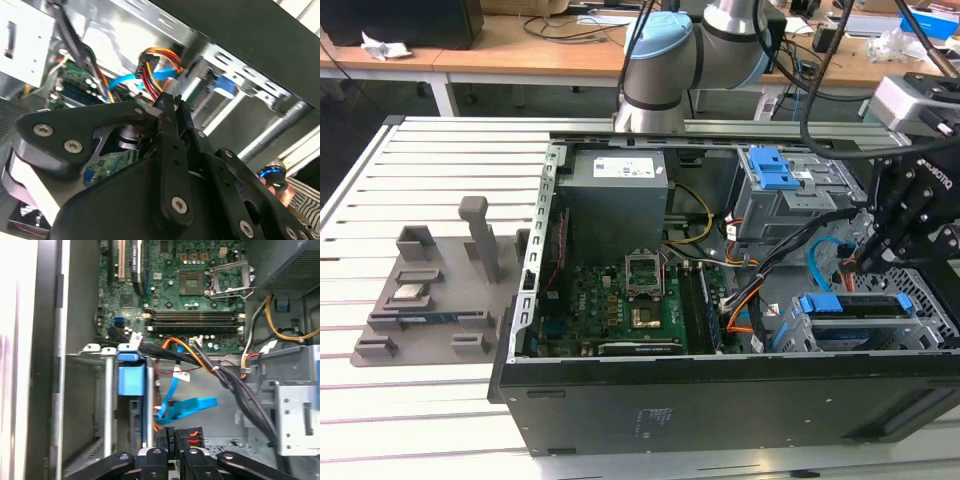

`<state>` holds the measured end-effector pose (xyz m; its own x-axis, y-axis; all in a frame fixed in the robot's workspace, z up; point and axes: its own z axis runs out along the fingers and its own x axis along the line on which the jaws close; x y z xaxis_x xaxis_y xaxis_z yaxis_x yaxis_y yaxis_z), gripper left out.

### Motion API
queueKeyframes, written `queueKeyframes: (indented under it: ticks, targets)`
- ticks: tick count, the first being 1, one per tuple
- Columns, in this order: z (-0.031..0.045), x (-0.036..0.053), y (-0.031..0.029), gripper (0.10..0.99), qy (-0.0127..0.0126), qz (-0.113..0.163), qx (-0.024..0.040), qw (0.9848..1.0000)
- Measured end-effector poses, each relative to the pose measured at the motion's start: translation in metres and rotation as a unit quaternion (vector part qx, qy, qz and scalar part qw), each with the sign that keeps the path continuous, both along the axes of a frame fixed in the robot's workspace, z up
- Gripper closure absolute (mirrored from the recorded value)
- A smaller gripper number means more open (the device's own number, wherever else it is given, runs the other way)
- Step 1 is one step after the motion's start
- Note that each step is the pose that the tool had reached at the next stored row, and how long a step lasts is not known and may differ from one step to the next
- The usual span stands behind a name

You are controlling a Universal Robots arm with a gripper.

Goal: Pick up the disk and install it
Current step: 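Insert the first disk wire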

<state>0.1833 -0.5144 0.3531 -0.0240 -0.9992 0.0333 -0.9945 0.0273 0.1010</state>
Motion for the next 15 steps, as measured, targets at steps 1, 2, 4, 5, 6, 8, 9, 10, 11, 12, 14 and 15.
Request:
queueKeyframes:
  ticks: [1, 2, 4, 5, 6, 8, 9, 10, 11, 12, 14, 15]
  targets:
    - [-0.0002, 0.0, -0.0041, 0.902, 0.0, 0.0, 0.0001, 1.0]
    - [-0.0004, 0.0, -0.0087, 0.902, 0.0, 0.0, -0.0001, 1.0]
    - [-0.0015, 0.0, -0.016, 0.902, 0.0, 0.0, 0.0, 1.0]
    - [-0.0024, 0.0, -0.0204, 0.902, 0.0, 0.0, 0.0, 1.0]
    - [-0.0033, 0.0001, -0.0217, 0.902, 0.0, 0.0, 0.0, 1.0]
    - [-0.0053, 0.0002, -0.0222, 0.902, 0.0, 0.0, 0.0, 1.0]
    - [-0.0059, 0.0003, -0.0222, 0.902, 0.0, 0.0, 0.0, 1.0]
    - [-0.0066, 0.0006, -0.0219, 0.902, 0.0, 0.0, -0.0001, 1.0]
    - [-0.0072, 0.001, -0.0213, 0.902, 0.0, 0.0, -0.0001, 1.0]
    - [-0.0078, 0.0017, -0.0206, 0.902, 0.0, 0.0, 0.0, 1.0]
    - [-0.009, 0.0034, -0.0194, 0.902, 0.0, 0.0, 0.0, 1.0]
    - [-0.0094, 0.0034, -0.0193, 0.902, 0.0, 0.0, -0.0001, 1.0]
